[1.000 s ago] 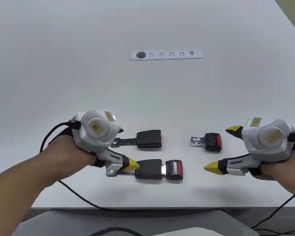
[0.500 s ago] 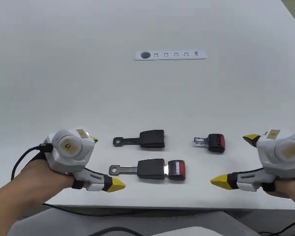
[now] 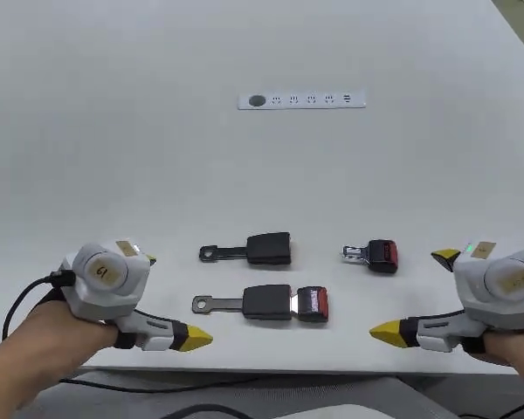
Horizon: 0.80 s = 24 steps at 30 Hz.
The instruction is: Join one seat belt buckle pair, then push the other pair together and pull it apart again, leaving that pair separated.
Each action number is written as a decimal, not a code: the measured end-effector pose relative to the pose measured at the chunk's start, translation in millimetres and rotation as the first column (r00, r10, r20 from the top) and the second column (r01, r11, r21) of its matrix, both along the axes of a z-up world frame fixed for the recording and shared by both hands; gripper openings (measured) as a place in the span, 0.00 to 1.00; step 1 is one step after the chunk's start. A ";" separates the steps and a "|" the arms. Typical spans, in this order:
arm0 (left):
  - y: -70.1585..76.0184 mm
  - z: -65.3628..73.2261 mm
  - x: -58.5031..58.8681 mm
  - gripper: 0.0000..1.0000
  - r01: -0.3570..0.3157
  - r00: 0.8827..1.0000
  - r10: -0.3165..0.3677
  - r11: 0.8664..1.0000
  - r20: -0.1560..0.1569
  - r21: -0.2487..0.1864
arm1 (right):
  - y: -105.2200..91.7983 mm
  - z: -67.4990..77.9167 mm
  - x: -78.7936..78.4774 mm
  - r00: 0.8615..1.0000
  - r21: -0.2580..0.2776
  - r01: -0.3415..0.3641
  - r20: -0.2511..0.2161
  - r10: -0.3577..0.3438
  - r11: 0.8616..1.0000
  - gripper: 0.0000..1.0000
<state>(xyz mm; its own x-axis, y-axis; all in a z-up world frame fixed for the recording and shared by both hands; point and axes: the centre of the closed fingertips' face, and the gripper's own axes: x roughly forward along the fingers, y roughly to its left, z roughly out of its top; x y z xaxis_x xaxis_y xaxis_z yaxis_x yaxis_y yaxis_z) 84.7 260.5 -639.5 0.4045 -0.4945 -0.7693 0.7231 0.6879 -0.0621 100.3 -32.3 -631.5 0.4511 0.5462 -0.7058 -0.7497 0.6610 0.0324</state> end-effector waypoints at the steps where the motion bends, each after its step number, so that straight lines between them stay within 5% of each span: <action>1: 1.3 -0.8 -0.9 1.00 0.000 1.000 0.000 1.000 -0.001 0.002 | -0.9 0.0 0.5 1.000 0.000 0.000 0.000 0.000 1.000 1.00; 24: 8.5 -1.4 -1.4 1.00 -0.015 1.000 0.015 1.000 0.014 -0.004 | 3.3 5.0 -4.1 1.000 -0.006 -0.009 0.002 0.009 1.000 1.00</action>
<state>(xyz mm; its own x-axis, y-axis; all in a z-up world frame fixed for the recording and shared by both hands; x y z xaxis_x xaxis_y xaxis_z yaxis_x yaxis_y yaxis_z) 83.3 269.0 -640.9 0.4223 -0.4919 -0.7614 0.7138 0.6981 -0.0551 96.2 -29.0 -626.5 0.4481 0.5461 -0.7078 -0.7554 0.6547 0.0269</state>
